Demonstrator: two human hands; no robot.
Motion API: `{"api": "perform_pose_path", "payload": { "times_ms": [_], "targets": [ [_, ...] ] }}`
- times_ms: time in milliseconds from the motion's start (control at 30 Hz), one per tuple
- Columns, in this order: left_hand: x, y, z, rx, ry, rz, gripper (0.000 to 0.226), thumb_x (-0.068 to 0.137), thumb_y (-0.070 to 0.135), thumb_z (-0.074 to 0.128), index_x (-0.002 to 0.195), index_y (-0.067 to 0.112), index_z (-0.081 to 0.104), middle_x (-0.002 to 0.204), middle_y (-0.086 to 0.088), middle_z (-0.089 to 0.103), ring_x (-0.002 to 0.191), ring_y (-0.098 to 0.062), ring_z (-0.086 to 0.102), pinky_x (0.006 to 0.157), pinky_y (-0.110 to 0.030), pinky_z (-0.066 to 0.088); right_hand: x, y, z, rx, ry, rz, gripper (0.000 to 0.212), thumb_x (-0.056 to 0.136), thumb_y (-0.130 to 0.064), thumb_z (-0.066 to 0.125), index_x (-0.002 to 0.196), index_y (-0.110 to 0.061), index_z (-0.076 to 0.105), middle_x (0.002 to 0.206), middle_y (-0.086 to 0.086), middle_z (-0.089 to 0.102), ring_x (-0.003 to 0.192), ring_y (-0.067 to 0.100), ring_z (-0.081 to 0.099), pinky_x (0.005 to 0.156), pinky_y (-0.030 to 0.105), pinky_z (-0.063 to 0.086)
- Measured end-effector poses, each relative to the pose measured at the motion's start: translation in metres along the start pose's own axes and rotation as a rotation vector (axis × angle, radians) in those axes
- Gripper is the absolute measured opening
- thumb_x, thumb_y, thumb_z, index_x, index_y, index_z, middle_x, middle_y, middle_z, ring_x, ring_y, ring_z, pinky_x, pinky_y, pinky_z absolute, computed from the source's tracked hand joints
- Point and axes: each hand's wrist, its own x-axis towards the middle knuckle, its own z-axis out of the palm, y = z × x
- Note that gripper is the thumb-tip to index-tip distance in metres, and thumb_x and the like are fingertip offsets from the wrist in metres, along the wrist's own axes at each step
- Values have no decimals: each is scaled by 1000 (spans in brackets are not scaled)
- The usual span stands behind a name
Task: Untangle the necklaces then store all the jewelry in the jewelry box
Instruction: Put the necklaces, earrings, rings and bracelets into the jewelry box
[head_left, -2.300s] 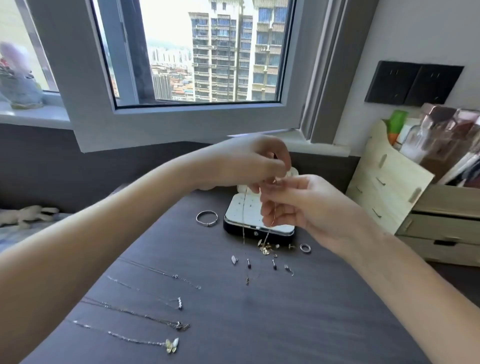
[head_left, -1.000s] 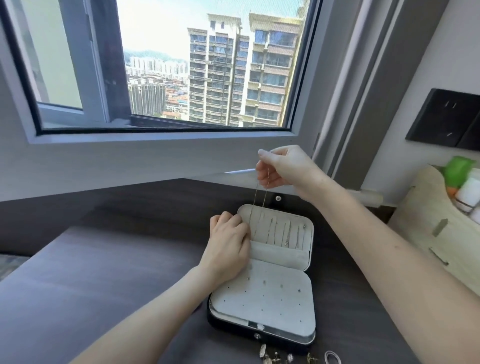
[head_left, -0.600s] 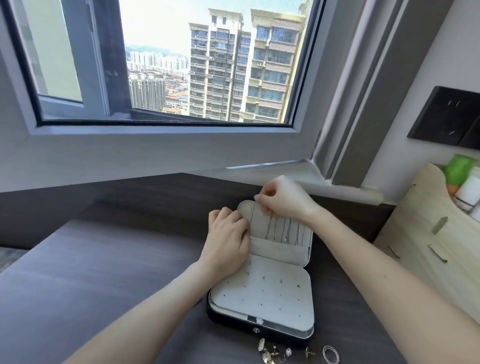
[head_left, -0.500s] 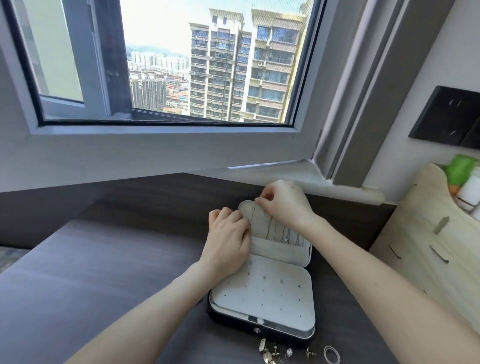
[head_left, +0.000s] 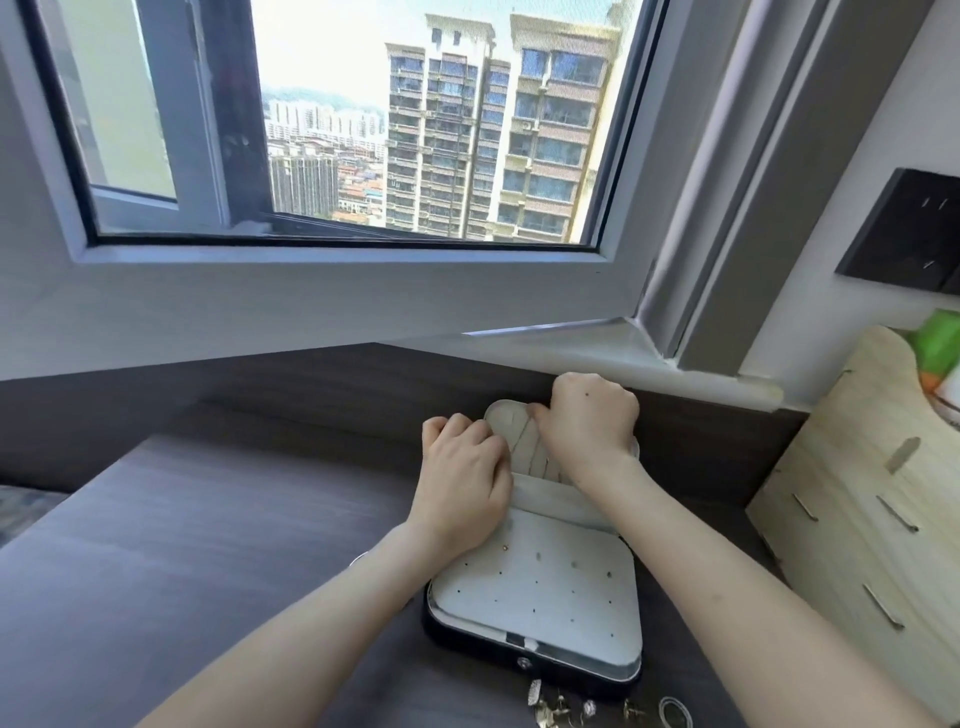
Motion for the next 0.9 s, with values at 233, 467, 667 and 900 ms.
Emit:
{"api": "perform_pose_path", "payload": {
  "times_ms": [233,467,667,900],
  "targets": [
    [0,1,-2,-2,2,4,25,76,23,39,61,17,58,63,6,50,67,-20,47,75,-33,27,13,8,3,246,-133,194,15,81,-34,67,83,-19,66,91,1,69,88,24,63,63,26,38],
    [0,2,-3,-4,-30,3,23,76,24,41,64,20,60,63,8,51,68,-19,47,75,-30,24,9,15,-4,378,-207,173,20,79,-38,70,76,-25,55,87,-7,61,89,17,59,66,26,37],
    [-1,3,-3,20,-48,8,33,81,25,41,96,24,71,65,7,53,68,-21,47,77,-33,26,-21,19,3,295,-34,-90,20,91,-32,55,105,-31,69,95,-5,68,94,20,63,73,30,46],
    [0,7,-5,102,-102,32,39,89,38,38,104,27,72,65,3,50,67,-23,45,74,-34,25,-58,22,29,7,132,-316,52,40,-8,85,87,-27,77,50,0,50,37,21,49,41,22,27]
  ]
}}
